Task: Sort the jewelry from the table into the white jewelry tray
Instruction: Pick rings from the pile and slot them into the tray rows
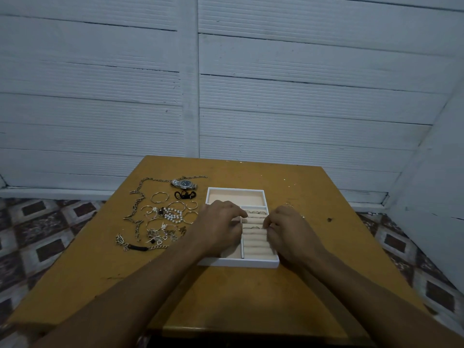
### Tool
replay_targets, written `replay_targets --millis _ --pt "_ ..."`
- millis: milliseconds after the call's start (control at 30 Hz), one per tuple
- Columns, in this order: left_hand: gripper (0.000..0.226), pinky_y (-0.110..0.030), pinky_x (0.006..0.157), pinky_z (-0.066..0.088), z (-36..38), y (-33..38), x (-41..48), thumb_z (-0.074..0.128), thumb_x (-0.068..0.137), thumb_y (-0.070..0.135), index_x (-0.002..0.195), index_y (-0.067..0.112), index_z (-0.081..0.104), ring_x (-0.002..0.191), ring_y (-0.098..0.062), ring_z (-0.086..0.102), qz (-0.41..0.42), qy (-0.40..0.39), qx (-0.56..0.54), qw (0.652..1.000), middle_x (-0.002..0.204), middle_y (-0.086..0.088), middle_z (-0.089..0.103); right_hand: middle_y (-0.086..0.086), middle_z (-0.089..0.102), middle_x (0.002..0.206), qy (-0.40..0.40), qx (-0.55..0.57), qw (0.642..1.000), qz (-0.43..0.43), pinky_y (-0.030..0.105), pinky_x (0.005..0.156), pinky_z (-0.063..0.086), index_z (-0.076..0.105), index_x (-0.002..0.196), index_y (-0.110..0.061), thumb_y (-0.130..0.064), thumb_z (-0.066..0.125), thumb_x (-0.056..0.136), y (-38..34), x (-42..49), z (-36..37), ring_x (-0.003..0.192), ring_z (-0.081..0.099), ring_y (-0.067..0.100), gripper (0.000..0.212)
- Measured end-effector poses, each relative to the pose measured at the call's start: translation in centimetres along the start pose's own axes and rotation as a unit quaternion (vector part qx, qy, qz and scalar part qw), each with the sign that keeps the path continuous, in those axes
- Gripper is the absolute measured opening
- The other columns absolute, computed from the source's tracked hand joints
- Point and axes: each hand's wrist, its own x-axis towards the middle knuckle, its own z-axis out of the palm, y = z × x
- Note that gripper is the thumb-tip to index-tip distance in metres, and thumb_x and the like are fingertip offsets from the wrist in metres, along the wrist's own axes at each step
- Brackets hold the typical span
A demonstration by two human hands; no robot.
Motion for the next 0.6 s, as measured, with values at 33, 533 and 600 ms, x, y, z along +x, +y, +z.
replay_targets --millis 33,533,600 --pt "0.030 -0.038 0.097 0.031 0.0 0.0 0.0 0.051 0.093 0.032 0.122 0.031 0.061 0.122 -0.013 0.045 0.000 -0.002 -0.002 1.000 0.130 0.008 0.057 0.001 0.061 0.101 -0.001 0.001 1.000 0.001 0.034 0.083 0.045 0.070 0.098 -0.014 -0.015 0.053 0.090 0.0 -0.1 0.0 0.100 0.051 0.018 0.019" --pt "0.033 -0.042 0.102 0.029 1.3 3.1 4.0 0.051 0.093 0.039 0.122 0.028 0.062 0.127 -0.018 0.039 0.032 -0.016 0.002 0.999 0.131 0.005 0.057 -0.001 0.064 0.113 0.062 0.086 0.986 0.130 0.028 0.080 0.048 0.068 0.111 -0.017 -0.015 0.059 0.089 3.1 -0.4 -2.4 0.094 0.057 0.012 0.024" --pt "0.034 -0.042 0.102 0.028 2.0 4.1 5.1 0.051 0.093 0.042 0.122 0.028 0.062 0.129 -0.019 0.037 0.035 -0.036 0.016 0.999 0.133 0.004 0.055 0.001 0.065 0.114 0.065 0.096 0.977 0.177 0.026 0.076 0.047 0.066 0.114 -0.016 -0.016 0.061 0.090 4.3 -0.5 -2.8 0.094 0.059 0.013 0.024"
